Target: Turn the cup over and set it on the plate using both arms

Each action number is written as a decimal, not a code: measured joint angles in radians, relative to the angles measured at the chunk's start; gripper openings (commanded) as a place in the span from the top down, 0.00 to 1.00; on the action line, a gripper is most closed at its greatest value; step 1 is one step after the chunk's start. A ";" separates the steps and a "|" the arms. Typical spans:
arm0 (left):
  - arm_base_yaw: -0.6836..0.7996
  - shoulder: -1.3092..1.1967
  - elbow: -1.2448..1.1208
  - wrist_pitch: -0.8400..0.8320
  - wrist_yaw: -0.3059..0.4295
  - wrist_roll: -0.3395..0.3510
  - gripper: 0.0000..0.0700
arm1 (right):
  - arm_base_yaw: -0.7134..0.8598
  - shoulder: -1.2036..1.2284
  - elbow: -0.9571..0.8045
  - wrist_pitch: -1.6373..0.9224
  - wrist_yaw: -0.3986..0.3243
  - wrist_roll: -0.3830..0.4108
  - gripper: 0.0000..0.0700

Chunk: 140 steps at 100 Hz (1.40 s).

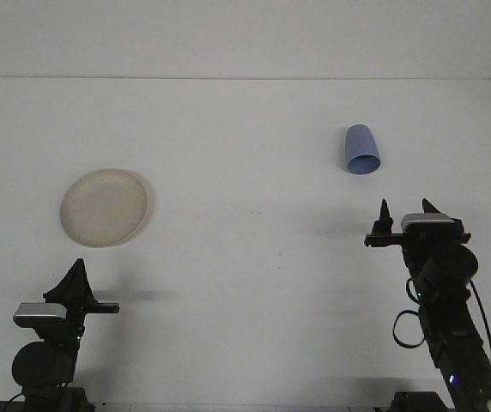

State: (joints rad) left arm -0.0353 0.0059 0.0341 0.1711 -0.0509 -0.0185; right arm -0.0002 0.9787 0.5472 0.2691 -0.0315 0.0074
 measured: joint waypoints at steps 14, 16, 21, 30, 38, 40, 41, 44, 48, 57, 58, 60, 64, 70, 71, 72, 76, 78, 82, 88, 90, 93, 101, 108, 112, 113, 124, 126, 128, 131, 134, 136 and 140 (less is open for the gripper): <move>0.000 0.000 0.000 0.000 0.000 0.000 0.98 | 0.000 0.196 0.002 0.183 0.000 -0.024 0.21; 0.000 0.000 0.000 0.000 0.000 0.000 0.98 | 0.000 0.224 0.005 0.203 0.000 -0.029 0.21; 0.000 0.000 0.000 0.000 0.000 0.000 0.98 | -0.001 0.298 0.022 0.248 0.000 -0.042 0.21; 0.000 0.000 0.000 0.000 0.000 0.000 0.98 | -0.008 0.425 0.080 0.294 -0.001 -0.072 0.21; 0.000 0.000 0.000 0.000 0.000 0.000 0.98 | -0.015 0.528 0.152 0.310 -0.003 -0.101 0.21; 0.000 0.000 0.000 0.000 0.000 0.000 0.98 | -0.018 0.554 0.171 0.312 -0.003 -0.109 0.21; 0.000 0.000 0.000 0.000 0.000 0.000 0.98 | -0.019 0.568 0.180 0.313 -0.003 -0.112 0.21; 0.000 0.000 0.000 0.000 0.000 0.000 0.98 | -0.023 0.605 0.209 0.313 -0.003 -0.122 0.21; 0.000 0.000 0.000 0.000 0.000 0.000 0.98 | -0.029 0.656 0.247 0.313 -0.004 -0.136 0.21; 0.000 0.000 0.000 0.000 0.000 0.000 0.98 | -0.043 0.763 0.330 0.313 -0.003 -0.166 0.21; 0.000 0.000 0.000 0.000 0.000 0.000 0.98 | -0.044 0.774 0.339 0.313 -0.003 -0.169 0.21; 0.000 0.000 0.000 0.000 0.000 0.000 0.98 | -0.047 0.796 0.357 0.313 -0.003 -0.175 0.21; 0.000 0.000 0.000 0.000 0.000 0.000 0.98 | -0.052 0.836 0.392 0.313 -0.003 -0.188 0.21; 0.000 0.000 0.000 0.000 0.000 0.000 0.98 | -0.058 0.892 0.442 0.312 -0.005 -0.199 0.21; 0.000 0.000 0.000 0.000 0.000 0.000 0.98 | -0.060 0.900 0.450 0.313 -0.007 -0.201 0.21; 0.000 0.000 0.000 0.000 0.000 0.000 0.98 | -0.061 0.908 0.458 0.312 -0.009 -0.202 0.21; 0.000 0.000 0.000 0.000 0.000 0.000 0.98 | -0.067 0.940 0.488 0.312 -0.023 -0.206 0.21; 0.000 0.000 0.000 0.000 0.000 0.000 0.98 | -0.068 0.954 0.503 0.313 -0.029 -0.209 0.21; 0.000 0.000 0.000 0.000 0.000 0.000 0.98 | -0.071 0.982 0.534 0.312 -0.037 -0.212 0.22; 0.000 0.000 0.000 0.000 0.000 0.000 0.98 | -0.072 1.019 0.573 0.313 -0.047 -0.214 0.22; 0.000 0.000 0.000 0.000 0.000 0.000 0.98 | -0.072 1.031 0.584 0.313 -0.047 -0.216 0.22; 0.000 0.000 0.000 0.000 0.000 0.000 0.98 | -0.072 1.046 0.600 0.313 -0.048 -0.217 0.23; 0.000 0.000 0.000 0.000 0.000 0.000 0.98 | -0.072 1.074 0.623 0.313 -0.048 -0.218 0.43; 0.000 0.000 0.000 0.000 0.000 0.000 0.98 | -0.072 1.079 0.624 0.311 -0.055 -0.218 0.74; 0.000 0.000 0.000 0.000 0.000 0.000 0.98 | -0.072 1.079 0.624 0.312 -0.068 -0.218 0.90; 0.000 0.000 0.000 0.000 0.000 0.000 0.98 | -0.072 1.079 0.624 0.312 -0.072 -0.218 0.94; 0.000 0.000 0.000 0.000 0.000 0.000 0.98 | -0.072 1.079 0.625 0.313 -0.118 -0.221 1.00; 0.000 0.000 0.000 0.000 0.000 0.000 0.98 | -0.072 1.079 0.625 0.314 -0.118 -0.221 1.00; 0.000 0.000 0.000 0.000 0.000 0.000 0.98 | -0.072 1.079 0.626 0.314 -0.121 -0.221 1.00; 0.000 0.000 0.000 0.000 0.000 0.000 0.98 | -0.072 1.079 0.627 0.319 -0.124 -0.220 1.00; 0.000 0.000 0.000 0.000 0.000 0.000 0.98 | -0.072 1.079 0.628 0.322 -0.126 -0.219 1.00; 0.000 0.000 0.000 0.000 0.000 0.000 0.98 | -0.072 1.079 0.629 0.322 -0.126 -0.219 1.00; 0.000 0.000 0.000 0.000 0.000 0.000 0.98 | -0.072 1.077 0.629 0.320 -0.126 -0.219 1.00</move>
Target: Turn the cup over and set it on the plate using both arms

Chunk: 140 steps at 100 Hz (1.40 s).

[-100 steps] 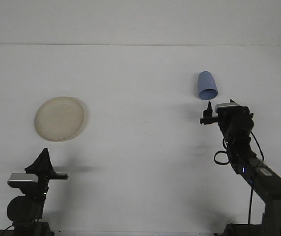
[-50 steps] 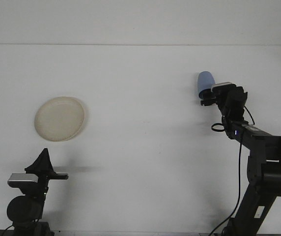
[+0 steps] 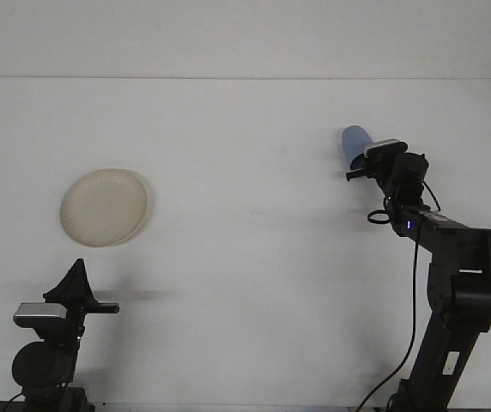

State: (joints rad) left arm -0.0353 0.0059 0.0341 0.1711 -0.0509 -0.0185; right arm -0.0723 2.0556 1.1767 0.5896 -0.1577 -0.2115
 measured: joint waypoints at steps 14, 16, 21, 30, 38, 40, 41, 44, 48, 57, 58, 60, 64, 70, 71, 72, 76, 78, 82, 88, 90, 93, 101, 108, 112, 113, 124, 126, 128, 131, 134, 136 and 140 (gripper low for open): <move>0.000 0.000 0.000 0.000 0.000 0.000 0.98 | 0.000 -0.029 0.000 -0.021 0.000 0.023 1.00; 0.000 0.000 0.000 0.000 0.000 0.000 0.98 | 0.000 -0.037 0.000 -0.026 0.000 0.030 1.00; 0.000 0.000 0.000 0.000 0.000 0.000 0.98 | 0.000 -0.063 0.000 -0.039 0.000 0.054 1.00; 0.000 0.000 0.000 0.000 0.000 0.000 0.98 | -0.001 -0.135 -0.001 -0.067 0.000 0.105 1.00; 0.000 0.000 0.000 0.000 0.000 0.000 0.98 | -0.001 -0.220 -0.001 -0.121 -0.008 0.155 1.00; 0.000 0.000 0.000 0.000 0.000 0.000 0.98 | -0.001 -0.243 -0.001 -0.139 -0.015 0.169 1.00; 0.000 0.000 0.000 0.000 0.000 0.000 0.98 | -0.001 -0.254 -0.001 -0.148 -0.019 0.174 1.00; 0.000 0.000 0.000 0.000 0.000 0.000 0.98 | -0.001 -0.289 -0.001 -0.182 -0.033 0.194 1.00; 0.000 0.000 0.000 0.000 0.000 0.000 0.98 | -0.001 -0.338 -0.001 -0.240 -0.053 0.220 1.00; 0.000 0.000 0.000 0.000 0.000 0.000 0.98 | 0.000 -0.451 -0.001 -0.389 -0.104 0.270 1.00; 0.000 0.000 0.000 0.000 0.000 0.000 0.98 | 0.000 -0.463 -0.001 -0.407 -0.109 0.274 1.00; 0.000 0.000 0.000 0.000 0.000 0.000 0.98 | 0.002 -0.489 -0.001 -0.444 -0.119 0.283 1.00; 0.000 0.000 0.000 0.000 0.000 0.000 0.98 | 0.008 -0.540 -0.001 -0.521 -0.137 0.300 1.00; 0.000 0.000 0.000 0.000 0.000 0.000 0.98 | 0.022 -0.614 -0.001 -0.632 -0.168 0.319 1.00; 0.000 0.000 0.000 0.000 0.000 0.000 0.98 | 0.026 -0.626 -0.001 -0.651 -0.174 0.321 1.00; 0.000 0.000 0.000 0.000 0.000 0.000 0.98 | 0.029 -0.638 -0.001 -0.669 -0.179 0.323 1.00; 0.000 0.000 0.000 0.000 0.000 0.000 0.98 | 0.046 -0.684 -0.001 -0.744 -0.200 0.327 1.00; 0.000 0.000 0.000 0.000 0.000 0.000 0.98 | 0.056 -0.707 -0.001 -0.782 -0.211 0.330 1.00; 0.000 0.000 0.000 0.000 0.000 0.000 0.98 | 0.078 -0.748 -0.001 -0.856 -0.235 0.333 1.00; 0.000 0.000 0.000 0.000 0.000 0.000 0.98 | 0.116 -0.801 -0.001 -0.964 -0.270 0.333 1.00; 0.000 0.000 0.000 0.000 0.000 0.000 0.98 | 0.130 -0.816 0.000 -0.999 -0.279 0.333 1.00; 0.000 0.000 0.000 0.000 0.000 0.000 0.98 | 0.155 -0.833 0.002 -1.054 -0.288 0.333 1.00; 0.000 0.000 0.000 0.000 0.000 0.000 0.98 | 0.233 -0.851 0.014 -1.200 -0.289 0.329 1.00; 0.000 0.000 0.000 0.000 0.000 0.000 0.98 | 0.314 -0.849 0.022 -1.319 -0.287 0.315 1.00; 0.000 0.000 0.000 0.000 0.000 0.000 0.98 | 0.362 -0.846 0.023 -1.383 -0.282 0.306 1.00; 0.000 0.000 0.000 0.000 0.000 0.000 0.98 | 0.375 -0.846 0.024 -1.398 -0.282 0.303 1.00; 0.000 0.000 0.000 0.000 0.000 0.000 0.98 | 0.515 -0.824 0.041 -1.519 -0.251 0.285 1.00; 0.000 0.000 0.000 0.000 0.000 0.000 0.98 | 0.541 -0.816 0.048 -1.531 -0.241 0.283 1.00; 0.000 0.000 0.000 0.000 0.000 0.000 0.98 | 0.567 -0.808 0.057 -1.545 -0.227 0.281 1.00; 0.000 0.000 0.000 0.000 0.000 0.000 0.98 | 0.605 -0.794 0.072 -1.566 -0.206 0.278 1.00; 0.000 0.000 0.000 0.000 0.000 0.000 0.98 | 0.641 -0.780 0.086 -1.586 -0.183 0.277 1.00; 0.000 0.000 0.000 0.000 0.000 0.000 0.98 | 0.664 -0.769 0.096 -1.600 -0.167 0.274 1.00; 0.000 0.000 0.000 0.000 0.000 0.000 0.98 | 0.708 -0.746 0.116 -1.633 -0.138 0.269 1.00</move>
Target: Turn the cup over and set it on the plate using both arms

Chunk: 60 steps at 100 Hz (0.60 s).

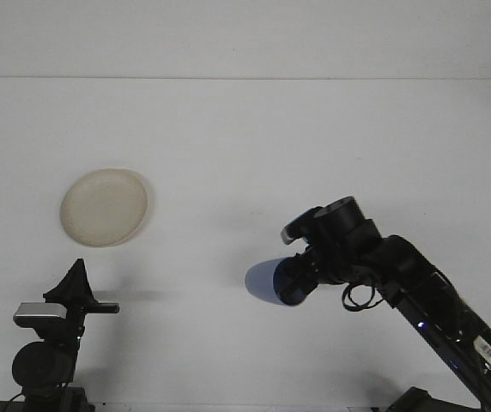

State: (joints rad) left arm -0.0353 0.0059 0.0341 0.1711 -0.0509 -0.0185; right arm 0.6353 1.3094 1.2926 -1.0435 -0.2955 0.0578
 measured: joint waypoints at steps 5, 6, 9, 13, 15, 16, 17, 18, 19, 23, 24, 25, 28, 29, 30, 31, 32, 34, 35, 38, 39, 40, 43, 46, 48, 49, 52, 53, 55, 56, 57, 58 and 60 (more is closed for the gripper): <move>0.000 0.000 0.000 0.000 0.000 0.000 0.98 | 0.045 0.032 0.027 -0.043 0.030 -0.008 1.00; 0.000 0.000 0.000 0.000 0.000 0.000 0.98 | 0.054 0.039 0.033 -0.051 0.035 -0.009 1.00; 0.000 0.000 0.000 0.000 0.000 -0.001 0.98 | 0.077 0.061 0.050 -0.072 0.052 -0.011 1.00; 0.000 0.000 0.000 0.000 0.000 -0.004 0.98 | 0.106 0.092 0.071 -0.095 0.069 -0.017 1.00; 0.000 0.000 0.000 0.000 0.000 -0.005 0.98 | 0.119 0.109 0.082 -0.105 0.081 -0.018 1.00; 0.000 0.000 0.000 0.000 0.000 -0.006 0.98 | 0.125 0.116 0.087 -0.109 0.085 -0.018 1.00; 0.000 0.000 0.000 0.000 0.000 -0.007 0.98 | 0.131 0.124 0.092 -0.112 0.091 -0.020 1.00; 0.000 0.000 0.000 0.000 0.000 -0.007 0.98 | 0.137 0.132 0.097 -0.116 0.095 -0.021 1.00; 0.000 0.000 0.000 0.000 0.000 -0.008 0.98 | 0.142 0.140 0.101 -0.118 0.102 -0.022 1.00; 0.000 0.000 0.000 0.000 0.000 -0.010 0.98 | 0.161 0.171 0.117 -0.128 0.119 -0.025 1.00; 0.000 0.000 0.000 0.000 0.000 -0.010 0.98 | 0.165 0.179 0.121 -0.131 0.124 -0.026 1.00; 0.000 0.000 0.000 0.000 0.000 -0.010 0.98 | 0.169 0.187 0.124 -0.132 0.129 -0.027 1.00; 0.000 0.000 0.000 0.000 0.000 -0.011 0.98 | 0.180 0.208 0.133 -0.134 0.139 -0.029 1.00; 0.000 0.000 0.000 0.000 0.000 -0.011 0.98 | 0.185 0.216 0.136 -0.134 0.142 -0.031 1.00; 0.000 0.000 0.000 0.000 0.000 -0.011 0.98 | 0.189 0.223 0.139 -0.135 0.143 -0.032 1.00; 0.000 0.000 0.000 0.000 0.000 -0.011 0.98 | 0.193 0.230 0.142 -0.135 0.143 -0.033 1.00; 0.000 0.000 0.000 0.000 0.000 -0.013 0.98 | 0.196 0.237 0.145 -0.135 0.143 -0.034 1.00; 0.000 0.000 0.000 0.000 0.000 -0.017 0.98 | 0.201 0.251 0.151 -0.135 0.143 -0.035 1.00; 0.000 0.000 0.000 0.000 0.000 -0.018 0.98 | 0.203 0.258 0.154 -0.135 0.143 -0.036 1.00; 0.000 0.000 0.000 0.000 0.000 -0.023 0.98 | 0.210 0.277 0.161 -0.134 0.144 -0.036 1.00; 0.000 0.000 0.000 0.000 0.000 -0.025 0.98 | 0.212 0.283 0.163 -0.134 0.145 -0.037 1.00; 0.000 0.000 0.000 0.000 0.000 -0.026 0.98 | 0.215 0.290 0.164 -0.134 0.145 -0.037 1.00; 0.000 0.000 0.000 0.000 0.000 -0.032 0.98 | 0.222 0.309 0.171 -0.135 0.148 -0.038 1.00; 0.000 0.000 0.000 0.000 0.000 -0.040 0.98 | 0.230 0.326 0.175 -0.134 0.155 -0.040 1.00; 0.000 0.000 0.000 0.000 0.000 -0.048 0.98 | 0.235 0.337 0.177 -0.134 0.163 -0.040 1.00; 0.000 0.000 0.000 0.000 0.000 -0.050 0.98 | 0.237 0.342 0.178 -0.134 0.167 -0.042 1.00; 0.000 0.000 0.000 0.000 0.000 -0.057 0.98 | 0.244 0.358 0.178 -0.134 0.178 -0.043 1.00; 0.000 0.000 0.000 0.000 0.000 -0.061 0.98 | 0.246 0.362 0.178 -0.134 0.182 -0.043 1.00; 0.000 0.000 0.000 0.000 0.000 -0.065 0.98 | 0.250 0.373 0.178 -0.134 0.189 -0.044 1.00; 0.000 0.000 0.000 0.000 0.000 -0.069 0.98 | 0.252 0.377 0.178 -0.134 0.192 -0.044 1.00; 0.000 0.000 0.000 0.000 0.000 -0.072 0.98 | 0.253 0.381 0.178 -0.134 0.194 -0.045 1.00; 0.000 0.000 0.000 0.000 0.000 -0.075 0.98 | 0.255 0.386 0.178 -0.134 0.195 -0.045 1.00; 0.000 0.000 0.000 0.000 0.000 -0.079 0.98 | 0.256 0.393 0.178 -0.134 0.195 -0.047 1.00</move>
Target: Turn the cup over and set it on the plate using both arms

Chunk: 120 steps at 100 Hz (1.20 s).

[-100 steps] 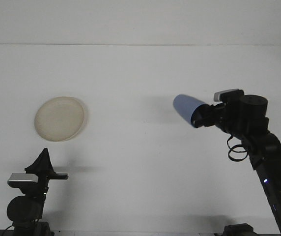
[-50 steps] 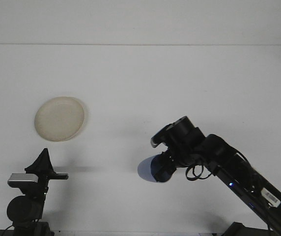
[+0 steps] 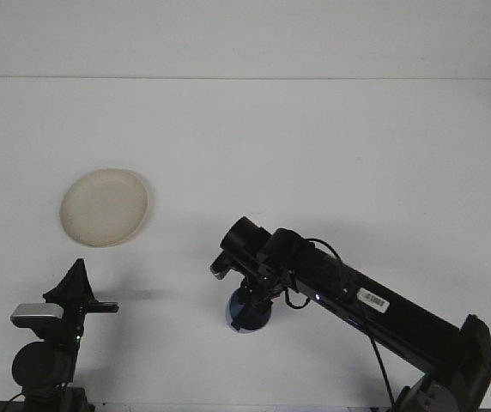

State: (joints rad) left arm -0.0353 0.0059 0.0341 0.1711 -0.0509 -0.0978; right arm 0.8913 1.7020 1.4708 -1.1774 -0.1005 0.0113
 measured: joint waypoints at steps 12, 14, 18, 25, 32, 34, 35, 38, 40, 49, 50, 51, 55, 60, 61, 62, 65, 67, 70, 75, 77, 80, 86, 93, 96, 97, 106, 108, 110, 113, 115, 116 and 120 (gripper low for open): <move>0.000 0.000 0.000 0.000 0.000 -0.024 0.98 | 0.006 0.026 0.000 0.004 0.000 -0.005 1.00; 0.000 0.000 0.000 0.000 0.000 -0.027 0.98 | 0.006 0.027 0.000 0.006 0.000 -0.005 1.00; 0.000 0.000 0.000 0.000 0.000 -0.035 0.98 | 0.008 0.028 0.000 0.013 -0.001 -0.005 1.00; 0.000 0.000 0.000 0.000 0.000 -0.059 0.98 | 0.011 0.028 0.000 0.018 -0.003 -0.011 0.98; 0.000 0.000 0.000 0.000 0.000 -0.090 0.98 | 0.013 0.028 0.000 0.017 -0.013 -0.022 0.85; 0.000 0.000 0.000 0.000 0.000 -0.101 0.98 | 0.014 0.028 0.000 0.017 -0.019 -0.023 0.83; 0.000 0.000 0.000 0.000 0.000 -0.105 0.98 | 0.014 0.028 0.000 0.017 -0.022 -0.024 0.82; 0.000 0.000 0.000 0.000 0.000 -0.118 0.98 | 0.014 0.028 0.000 0.017 -0.032 -0.028 0.79; 0.000 0.000 0.000 0.000 0.000 -0.129 0.98 | 0.015 0.028 0.000 0.017 -0.036 -0.031 0.78; 0.000 0.000 0.000 0.000 0.000 -0.167 0.98 | 0.019 0.028 0.000 0.017 -0.045 -0.040 0.69; 0.000 0.000 0.000 0.000 0.000 -0.171 0.98 | 0.019 0.028 0.000 0.017 -0.048 -0.041 0.68; 0.000 0.000 0.000 0.000 0.000 -0.176 0.98 | 0.019 0.028 0.001 0.017 -0.051 -0.042 0.67; 0.000 0.000 0.000 0.000 0.000 -0.193 0.98 | 0.019 0.028 0.005 0.014 -0.061 -0.042 0.65; 0.000 0.000 0.000 0.000 0.000 -0.224 0.98 | 0.019 0.028 0.019 0.013 -0.069 -0.043 0.65; 0.000 0.000 0.000 0.000 0.000 -0.232 0.98 | 0.019 0.028 0.023 0.013 -0.071 -0.043 0.65; 0.000 0.000 0.000 0.000 0.000 -0.240 0.98 | 0.018 0.028 0.027 0.013 -0.072 -0.044 0.65; 0.000 0.000 0.000 0.000 0.000 -0.264 0.98 | 0.018 0.028 0.043 0.013 -0.075 -0.045 0.65; 0.000 0.000 0.000 0.000 0.000 -0.282 0.98 | 0.018 0.027 0.054 0.013 -0.076 -0.046 0.65; 0.000 0.000 0.000 0.000 0.000 -0.310 0.98 | 0.016 0.024 0.072 0.013 -0.077 -0.047 0.65; 0.000 0.000 0.001 0.000 0.000 -0.357 0.98 | 0.010 0.011 0.098 0.014 -0.076 -0.048 0.65; 0.000 0.000 0.001 0.000 0.001 -0.375 0.98 | 0.008 0.003 0.109 0.015 -0.076 -0.049 0.65; 0.000 0.000 0.001 0.000 0.005 -0.398 0.98 | 0.001 -0.013 0.125 0.016 -0.074 -0.049 0.65; 0.000 0.000 0.004 -0.003 0.035 -0.433 0.98 | -0.009 -0.058 0.158 0.027 -0.058 -0.049 0.65; 0.000 0.000 0.021 -0.029 0.088 -0.465 0.98 | -0.028 -0.126 0.185 0.069 -0.026 -0.049 0.65; 0.000 0.000 0.033 -0.048 0.113 -0.473 0.98 | -0.039 -0.159 0.189 0.092 -0.008 -0.049 0.65; 0.000 0.000 0.039 -0.056 0.121 -0.476 0.98 | -0.043 -0.169 0.189 0.098 -0.003 -0.049 0.65; 0.000 0.005 0.105 -0.158 0.187 -0.493 0.98 | -0.090 -0.259 0.187 0.150 0.034 -0.048 0.65; 0.000 0.008 0.120 -0.179 0.200 -0.494 0.98 | -0.102 -0.277 0.184 0.165 0.040 -0.047 0.65; 0.000 0.013 0.136 -0.203 0.212 -0.496 0.98 | -0.114 -0.293 0.179 0.182 0.045 -0.042 0.65; 0.000 0.022 0.161 -0.236 0.231 -0.496 0.98 | -0.133 -0.319 0.167 0.207 0.045 -0.036 0.65; 0.000 0.031 0.176 -0.256 0.245 -0.496 0.98 | -0.146 -0.336 0.155 0.226 0.046 -0.031 0.65; 0.000 0.035 0.184 -0.266 0.252 -0.497 0.98 | -0.153 -0.345 0.149 0.234 0.048 -0.030 0.65; 0.000 0.059 0.215 -0.298 0.284 -0.497 0.98 | -0.179 -0.381 0.115 0.273 0.053 -0.020 0.65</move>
State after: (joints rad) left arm -0.0353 0.0647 0.2489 -0.1265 0.2329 -0.5945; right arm 0.7128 1.3209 1.5856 -0.9047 -0.0479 -0.0090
